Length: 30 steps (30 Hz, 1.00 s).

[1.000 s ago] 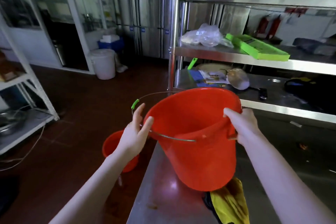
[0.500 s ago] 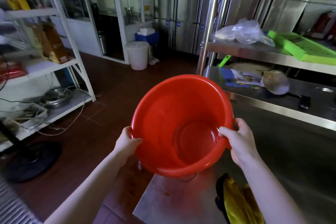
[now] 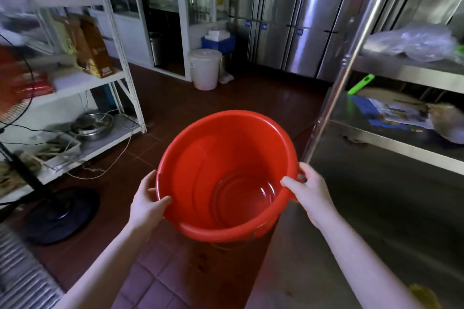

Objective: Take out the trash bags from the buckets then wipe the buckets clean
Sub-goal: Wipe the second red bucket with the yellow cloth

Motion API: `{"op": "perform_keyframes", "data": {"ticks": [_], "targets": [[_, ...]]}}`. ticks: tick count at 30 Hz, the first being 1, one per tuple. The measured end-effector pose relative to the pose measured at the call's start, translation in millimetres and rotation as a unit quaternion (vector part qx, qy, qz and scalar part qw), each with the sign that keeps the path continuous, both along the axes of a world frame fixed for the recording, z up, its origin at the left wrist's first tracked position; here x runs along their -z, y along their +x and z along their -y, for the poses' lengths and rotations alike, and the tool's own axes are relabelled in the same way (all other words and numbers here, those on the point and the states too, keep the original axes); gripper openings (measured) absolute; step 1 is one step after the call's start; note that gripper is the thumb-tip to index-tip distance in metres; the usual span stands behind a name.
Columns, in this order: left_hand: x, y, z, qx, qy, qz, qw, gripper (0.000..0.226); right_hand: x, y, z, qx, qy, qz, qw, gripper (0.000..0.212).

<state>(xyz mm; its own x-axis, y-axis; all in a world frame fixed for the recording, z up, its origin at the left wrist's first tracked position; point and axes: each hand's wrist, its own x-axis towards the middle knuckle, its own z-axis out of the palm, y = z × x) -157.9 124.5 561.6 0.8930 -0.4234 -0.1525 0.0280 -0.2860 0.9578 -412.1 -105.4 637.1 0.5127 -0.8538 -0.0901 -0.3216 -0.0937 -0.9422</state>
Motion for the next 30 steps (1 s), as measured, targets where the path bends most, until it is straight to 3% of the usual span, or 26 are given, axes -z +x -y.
{"op": "perform_keyframes", "data": {"ticks": [4,8,12,17,23,30], "targets": [[28.7,63.7,-21.9,0.010,0.044,0.020,0.999,0.084,30.1,65.8,-18.6,0.010,0.035,-0.047,0.998,0.022],[56.2,110.6,-32.1,0.026,0.076,0.030,0.996,0.084,73.3,113.8,-35.9,0.033,0.093,-0.082,0.992,0.026],[88.5,138.7,-31.8,0.060,0.106,0.012,0.993,0.085,122.2,132.1,-50.8,0.074,0.121,-0.114,0.983,0.043],[136.8,152.0,-22.3,0.096,0.143,-0.057,0.983,0.093,173.7,140.9,-44.8,0.096,0.149,-0.182,0.967,0.046],[213.9,164.1,-13.4,0.043,0.203,-0.182,0.961,0.068,239.4,159.6,-22.2,0.080,0.160,-0.262,0.948,0.043],[325.7,183.0,6.1,0.003,0.269,-0.258,0.928,0.066,358.8,190.6,-3.4,0.086,0.178,-0.346,0.917,0.059]]}}
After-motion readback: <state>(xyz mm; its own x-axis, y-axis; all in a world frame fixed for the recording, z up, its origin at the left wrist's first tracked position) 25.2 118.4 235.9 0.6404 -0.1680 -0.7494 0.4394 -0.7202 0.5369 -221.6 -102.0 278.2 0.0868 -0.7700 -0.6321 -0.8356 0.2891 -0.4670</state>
